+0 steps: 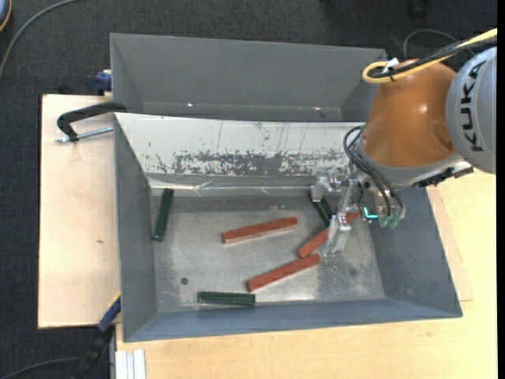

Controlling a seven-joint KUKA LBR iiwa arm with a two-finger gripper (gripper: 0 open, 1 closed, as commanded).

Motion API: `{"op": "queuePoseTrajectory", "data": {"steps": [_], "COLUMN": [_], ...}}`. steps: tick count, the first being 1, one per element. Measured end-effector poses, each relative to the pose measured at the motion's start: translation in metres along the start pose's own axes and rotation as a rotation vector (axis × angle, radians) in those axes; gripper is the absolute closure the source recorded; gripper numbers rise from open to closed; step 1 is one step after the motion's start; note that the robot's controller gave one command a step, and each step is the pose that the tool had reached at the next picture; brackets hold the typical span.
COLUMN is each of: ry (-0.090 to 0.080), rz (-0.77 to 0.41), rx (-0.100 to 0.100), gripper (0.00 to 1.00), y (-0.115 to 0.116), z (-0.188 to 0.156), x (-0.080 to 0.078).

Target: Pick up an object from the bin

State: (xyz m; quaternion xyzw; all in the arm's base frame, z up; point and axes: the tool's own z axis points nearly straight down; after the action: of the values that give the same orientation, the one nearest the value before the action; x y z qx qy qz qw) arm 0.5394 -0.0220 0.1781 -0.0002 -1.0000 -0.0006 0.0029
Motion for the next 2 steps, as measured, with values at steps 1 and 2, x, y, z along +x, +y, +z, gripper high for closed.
{"op": "queuePoseTrajectory", "data": {"steps": [1,2], "ry": [-0.018,0.001], "rz": [-0.433,-0.367], "rx": [0.006,-0.001], "gripper": [0.0,0.0], "y": [-0.03,-0.021], "z": [-0.11,-0.001], "x": [-0.036,-0.008]}}
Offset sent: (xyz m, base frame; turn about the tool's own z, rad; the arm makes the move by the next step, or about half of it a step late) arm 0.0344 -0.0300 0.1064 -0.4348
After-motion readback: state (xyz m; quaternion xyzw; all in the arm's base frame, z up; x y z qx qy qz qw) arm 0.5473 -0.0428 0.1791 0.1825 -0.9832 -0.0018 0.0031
